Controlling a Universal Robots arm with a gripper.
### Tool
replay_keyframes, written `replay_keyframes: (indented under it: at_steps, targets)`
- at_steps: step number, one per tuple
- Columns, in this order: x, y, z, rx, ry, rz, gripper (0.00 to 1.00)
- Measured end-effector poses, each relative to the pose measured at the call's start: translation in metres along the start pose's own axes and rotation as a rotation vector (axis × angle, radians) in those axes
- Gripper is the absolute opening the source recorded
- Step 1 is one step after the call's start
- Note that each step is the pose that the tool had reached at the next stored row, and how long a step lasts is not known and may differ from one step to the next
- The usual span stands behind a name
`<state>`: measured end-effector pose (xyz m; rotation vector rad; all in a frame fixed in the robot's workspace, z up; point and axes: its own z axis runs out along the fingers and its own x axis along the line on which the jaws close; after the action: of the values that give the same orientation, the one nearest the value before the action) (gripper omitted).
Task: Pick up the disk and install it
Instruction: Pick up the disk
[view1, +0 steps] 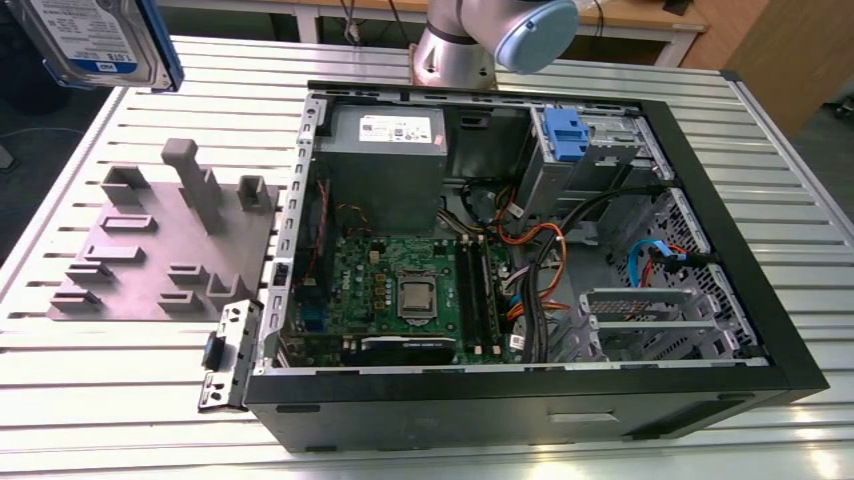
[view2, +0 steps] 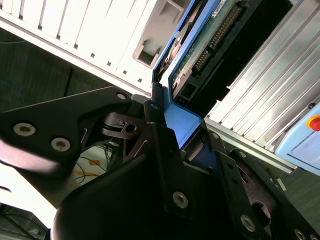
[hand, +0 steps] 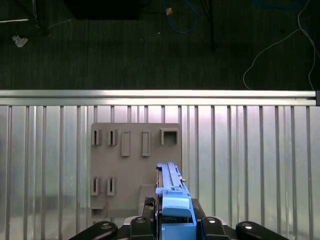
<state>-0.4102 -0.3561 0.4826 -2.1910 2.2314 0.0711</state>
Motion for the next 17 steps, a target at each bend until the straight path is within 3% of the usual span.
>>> replay_keyframes:
  at_steps: [17]
  targets:
    - [-0.0001, -0.0046, 0.0000, 0.0002, -0.0001, 0.000, 0.37]
